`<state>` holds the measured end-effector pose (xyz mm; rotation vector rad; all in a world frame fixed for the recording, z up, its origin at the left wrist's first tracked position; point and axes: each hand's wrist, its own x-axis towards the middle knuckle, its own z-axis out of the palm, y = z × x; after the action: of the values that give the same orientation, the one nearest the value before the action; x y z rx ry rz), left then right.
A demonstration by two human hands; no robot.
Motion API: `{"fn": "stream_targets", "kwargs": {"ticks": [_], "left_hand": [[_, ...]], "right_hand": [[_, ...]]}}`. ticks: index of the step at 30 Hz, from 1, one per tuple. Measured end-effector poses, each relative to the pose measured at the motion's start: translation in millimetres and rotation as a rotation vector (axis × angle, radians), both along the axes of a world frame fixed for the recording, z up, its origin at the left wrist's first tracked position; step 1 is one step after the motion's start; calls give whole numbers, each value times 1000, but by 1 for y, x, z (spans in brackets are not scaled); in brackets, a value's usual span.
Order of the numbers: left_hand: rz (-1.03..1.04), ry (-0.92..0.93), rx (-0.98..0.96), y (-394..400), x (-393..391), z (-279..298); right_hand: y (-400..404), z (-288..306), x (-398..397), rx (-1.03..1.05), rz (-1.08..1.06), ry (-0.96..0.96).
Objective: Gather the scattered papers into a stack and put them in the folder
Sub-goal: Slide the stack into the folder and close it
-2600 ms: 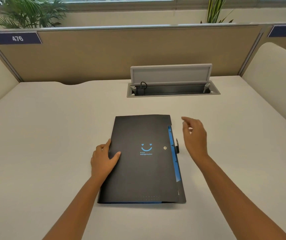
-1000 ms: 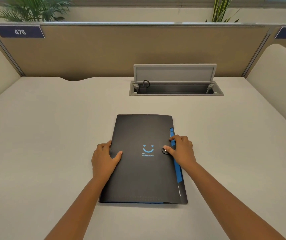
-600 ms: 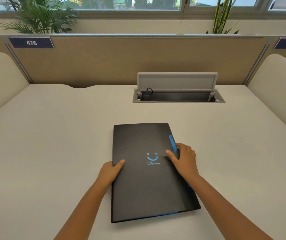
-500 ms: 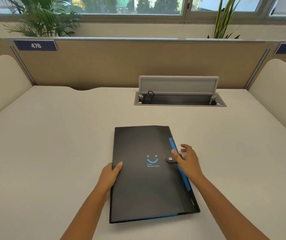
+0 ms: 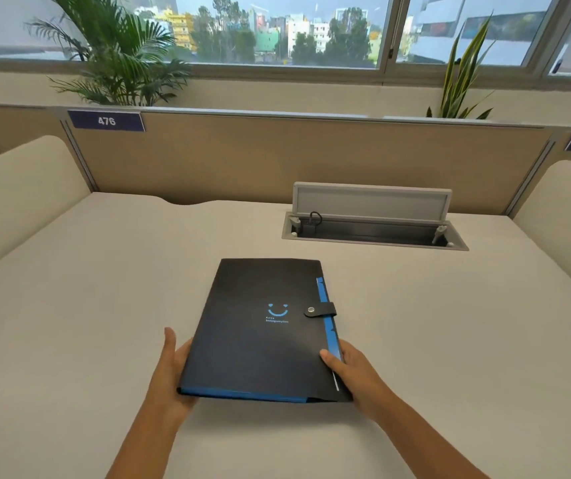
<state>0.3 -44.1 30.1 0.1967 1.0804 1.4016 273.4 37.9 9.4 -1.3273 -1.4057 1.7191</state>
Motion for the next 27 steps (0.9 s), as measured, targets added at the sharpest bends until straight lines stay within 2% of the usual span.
{"fn": "stream_targets", "kwargs": {"ticks": [2, 4, 6, 8, 11, 14, 17, 20, 25, 27], "left_hand": [[147, -304, 97, -12, 5, -13], [209, -365, 154, -17, 17, -26], [133, -271, 107, -14, 34, -33], [43, -117, -22, -5, 49, -35], [56, 50, -104, 13, 52, -33], [130, 98, -121, 33, 33, -27], [207, 123, -134, 57, 10, -24], [230, 113, -110, 82, -8, -22], [214, 82, -51, 114, -31, -24], [189, 124, -47, 123, -36, -26]], "right_hand": [[6, 0, -17, 38, -25, -26], [12, 0, -33, 123, -47, -79], [16, 0, -50, 181, -78, -136], [18, 1, -65, 193, -102, -162], [22, 1, -80, 209, -115, -221], [24, -1, -66, 191, -110, -157], [29, -7, -29, 318, -174, -164], [35, -11, 11, 482, -234, -285], [36, -18, 46, 593, -336, -474], [37, -18, 48, 637, -377, -525]]}}
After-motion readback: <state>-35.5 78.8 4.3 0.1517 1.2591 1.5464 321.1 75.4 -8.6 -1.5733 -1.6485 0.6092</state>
